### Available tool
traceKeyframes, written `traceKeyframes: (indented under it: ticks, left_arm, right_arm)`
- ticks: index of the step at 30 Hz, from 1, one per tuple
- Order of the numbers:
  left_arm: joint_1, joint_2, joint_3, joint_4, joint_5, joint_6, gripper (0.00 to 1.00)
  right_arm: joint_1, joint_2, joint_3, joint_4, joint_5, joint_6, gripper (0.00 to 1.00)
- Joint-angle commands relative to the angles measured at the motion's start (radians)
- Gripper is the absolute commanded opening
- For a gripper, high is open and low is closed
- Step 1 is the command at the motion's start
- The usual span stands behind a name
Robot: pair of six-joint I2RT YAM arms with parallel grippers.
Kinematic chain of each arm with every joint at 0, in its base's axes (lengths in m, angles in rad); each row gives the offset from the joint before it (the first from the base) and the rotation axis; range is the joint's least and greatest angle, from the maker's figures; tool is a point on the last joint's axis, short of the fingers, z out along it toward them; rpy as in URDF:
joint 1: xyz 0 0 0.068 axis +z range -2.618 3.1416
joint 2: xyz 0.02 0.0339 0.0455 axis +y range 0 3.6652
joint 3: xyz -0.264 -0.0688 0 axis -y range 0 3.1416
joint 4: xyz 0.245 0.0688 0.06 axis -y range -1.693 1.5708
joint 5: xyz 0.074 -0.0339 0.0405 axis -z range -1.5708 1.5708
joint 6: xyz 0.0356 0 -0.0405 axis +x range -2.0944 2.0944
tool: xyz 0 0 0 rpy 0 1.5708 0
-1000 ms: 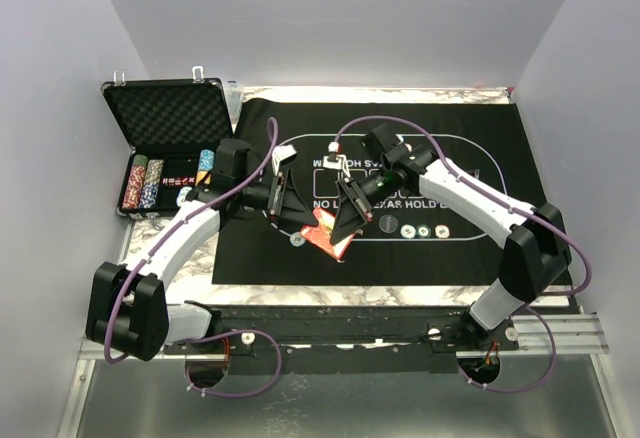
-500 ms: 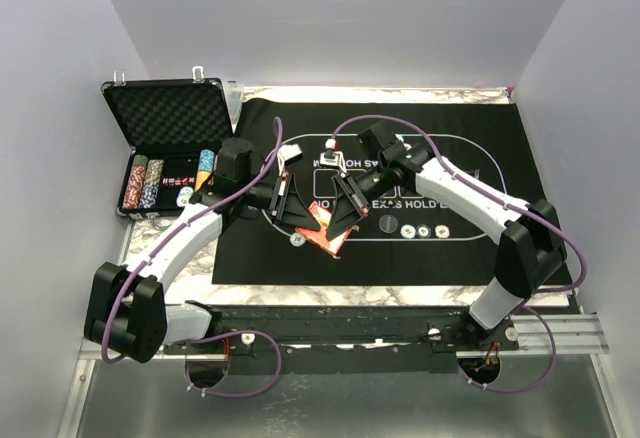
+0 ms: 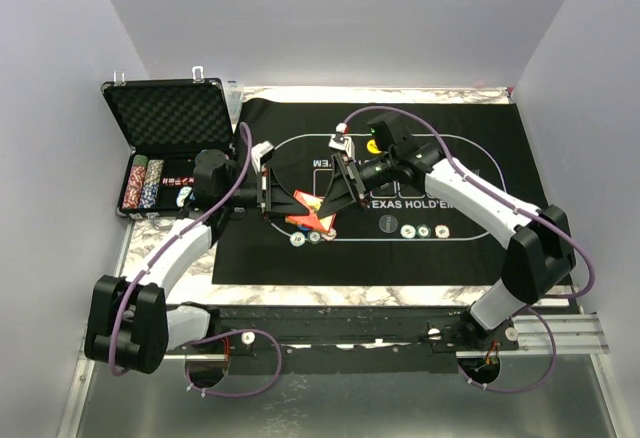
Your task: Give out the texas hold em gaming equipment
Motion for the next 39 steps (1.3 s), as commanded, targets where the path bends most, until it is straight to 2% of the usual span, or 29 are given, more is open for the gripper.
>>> traceKeyframes:
  ticks: [1, 6, 9, 11, 14, 17, 22, 26, 33, 39]
  left_arm:
    - [0.022, -0.074, -0.005, 0.129, -0.1, -0.095, 0.0]
    - [0.033, -0.128, -0.025, 0.108, -0.201, -0.112, 0.0]
    - [0.033, -0.151, 0.011, -0.042, -0.274, -0.034, 0.0]
    - [0.034, -0.162, 0.045, -0.174, -0.322, 0.039, 0.0]
    - [0.032, -0.166, 0.084, -0.284, -0.367, 0.102, 0.0]
    - [0.03, -0.171, 0.116, -0.401, -0.41, 0.168, 0.0]
    - [0.017, -0.169, 0.156, -0.5, -0.455, 0.241, 0.0]
    - [0.004, -0.174, 0.191, -0.579, -0.488, 0.295, 0.0]
    - [-0.001, -0.177, 0.22, -0.647, -0.543, 0.322, 0.0]
    - [-0.006, -0.164, 0.216, -0.635, -0.509, 0.319, 0.24]
  right_arm:
    - [-0.002, 0.017, -0.022, 0.086, 0.084, 0.151, 1.0]
    - [-0.002, 0.077, 0.031, 0.201, 0.073, 0.283, 0.98]
    - [-0.002, 0.101, 0.068, 0.233, 0.069, 0.324, 0.94]
    - [-0.002, 0.102, 0.069, 0.249, 0.069, 0.345, 0.88]
    - [-0.002, 0.096, 0.028, 0.293, 0.058, 0.378, 0.78]
    - [-0.002, 0.088, -0.024, 0.347, 0.04, 0.416, 0.72]
    - [-0.002, 0.071, -0.096, 0.486, 0.034, 0.479, 0.52]
    - [-0.002, 0.09, -0.132, 0.613, 0.024, 0.564, 0.51]
    - [-0.001, 0.089, -0.179, 0.742, 0.023, 0.629, 0.57]
    - [-0.002, 0.086, -0.252, 0.922, -0.001, 0.706, 0.56]
